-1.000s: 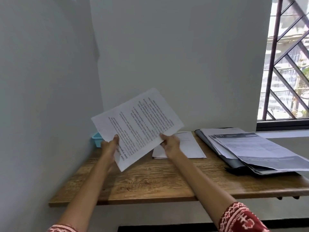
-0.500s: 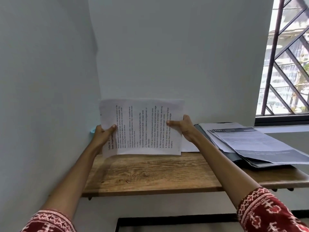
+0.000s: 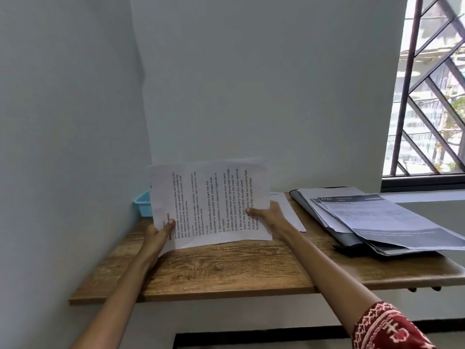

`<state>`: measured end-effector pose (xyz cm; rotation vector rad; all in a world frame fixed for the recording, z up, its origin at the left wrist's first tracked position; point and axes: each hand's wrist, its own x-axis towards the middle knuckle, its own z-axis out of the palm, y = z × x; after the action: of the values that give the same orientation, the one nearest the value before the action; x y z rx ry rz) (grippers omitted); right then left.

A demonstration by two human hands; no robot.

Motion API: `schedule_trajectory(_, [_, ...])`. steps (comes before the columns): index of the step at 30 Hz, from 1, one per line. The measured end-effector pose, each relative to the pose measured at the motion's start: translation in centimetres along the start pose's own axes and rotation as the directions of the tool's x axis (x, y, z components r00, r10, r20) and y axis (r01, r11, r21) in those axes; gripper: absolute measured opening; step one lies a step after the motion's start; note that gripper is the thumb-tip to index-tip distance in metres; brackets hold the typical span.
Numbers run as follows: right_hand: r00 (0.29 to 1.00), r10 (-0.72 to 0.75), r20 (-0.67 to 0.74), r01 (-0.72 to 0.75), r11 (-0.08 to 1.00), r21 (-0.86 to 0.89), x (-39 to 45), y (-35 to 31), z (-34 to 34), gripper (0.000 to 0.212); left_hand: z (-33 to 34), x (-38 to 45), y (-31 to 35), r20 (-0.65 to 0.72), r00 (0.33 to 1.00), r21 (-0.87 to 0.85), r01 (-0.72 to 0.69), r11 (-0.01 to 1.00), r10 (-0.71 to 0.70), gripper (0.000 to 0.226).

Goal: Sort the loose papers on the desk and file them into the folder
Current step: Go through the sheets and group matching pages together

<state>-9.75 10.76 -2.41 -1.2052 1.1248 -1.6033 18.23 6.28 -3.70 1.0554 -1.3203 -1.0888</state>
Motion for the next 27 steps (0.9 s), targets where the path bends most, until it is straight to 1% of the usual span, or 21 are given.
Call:
schedule_trajectory(2, [1.0,-0.022,-0.01,0.022,1.0,0.016,0.2,0.3,0.0,0.029,-0.1,0.3,0.0,0.011,1.0,0.017,-0.005,1.0,0.004,0.033])
schedule_trajectory(5, [0.996,-0.076,-0.046,0.071,0.994,-0.086,0.8,-0.6,0.0,0.029,-0.1,1.3,0.5,0.024,0.999,0.005,0.049,0.999,-0.049,0.032])
schedule_trajectory(7, [0.987,-0.129,-0.094,0.11,0.977,-0.185,1.5,-1.5,-0.2,0.031,0.1,2.3,1.0,0.06,0.985,-0.031,0.163,0.986,-0.161,0.028])
schedule_trajectory(9, [0.976,-0.172,-0.135,0.121,0.938,-0.325,2.2,-2.1,-1.1,0.031,0.2,2.8,1.8,0.197,0.933,-0.04,0.314,0.948,-0.301,0.021])
schedule_trajectory(11, [0.976,-0.16,-0.149,0.073,0.881,-0.468,2.7,-2.3,-2.3,0.025,0.4,2.8,2.3,0.319,0.855,0.042,0.419,0.907,-0.41,0.016])
schedule_trajectory(13, [0.983,-0.083,-0.165,-0.015,0.853,-0.521,2.9,-2.0,-3.5,0.022,1.1,2.9,1.8,0.369,0.804,0.122,0.456,0.881,-0.467,0.018])
schedule_trajectory(15, [0.98,-0.022,-0.2,-0.092,0.838,-0.538,3.0,-1.5,-4.1,0.023,2.1,3.2,1.1,0.372,0.783,0.133,0.486,0.864,-0.498,0.013])
schedule_trajectory(16, [0.976,-0.004,-0.219,-0.113,0.848,-0.518,3.1,-1.3,-4.3,0.024,2.7,3.3,0.9,0.375,0.773,0.126,0.503,0.855,-0.511,0.01])
schedule_trajectory(18, [0.968,0.017,-0.251,-0.14,0.864,-0.483,3.2,-1.1,-4.5,0.026,3.7,3.8,0.6,0.375,0.761,0.095,0.537,0.838,-0.53,0.009])
schedule_trajectory(19, [0.959,0.016,-0.282,-0.161,0.85,-0.502,3.4,-1.1,-4.6,0.028,4.2,4.1,0.5,0.379,0.754,0.088,0.547,0.832,-0.536,0.009])
schedule_trajectory(20, [0.945,-0.007,-0.327,-0.195,0.789,-0.582,3.8,-1.2,-4.7,0.033,4.8,4.2,0.5,0.384,0.75,0.095,0.548,0.831,-0.539,0.009])
schedule_trajectory(21, [0.93,-0.048,-0.364,-0.242,0.666,-0.706,4.2,-1.2,-4.7,0.042,5.4,4.4,0.5,0.388,0.744,0.099,0.553,0.827,-0.544,0.01])
schedule_trajectory(22, [0.923,-0.092,-0.373,-0.277,0.515,-0.811,4.4,-1.2,-4.5,0.055,5.9,4.4,0.6,0.391,0.738,0.11,0.555,0.824,-0.55,0.01])
schedule_trajectory(23, [0.929,-0.115,-0.352,-0.28,0.404,-0.871,4.7,-1.1,-4.4,0.067,6.4,4.4,0.7,0.393,0.733,0.12,0.558,0.821,-0.556,0.011])
schedule_trajectory(24, [0.941,-0.124,-0.315,-0.254,0.355,-0.9,5.2,-0.8,-4.1,0.074,6.8,4.6,0.7,0.391,0.729,0.139,0.556,0.819,-0.561,0.013])
schedule_trajectory(25, [0.954,-0.134,-0.27,-0.21,0.345,-0.915,5.5,-0.7,-3.7,0.074,7.1,4.8,0.7,0.392,0.724,0.153,0.557,0.816,-0.568,0.015])
schedule_trajectory(27, [0.977,-0.145,-0.154,-0.092,0.367,-0.926,6.5,-0.2,-2.4,0.061,7.4,5.3,0.7,0.39,0.714,0.153,0.573,0.805,-0.582,0.017])
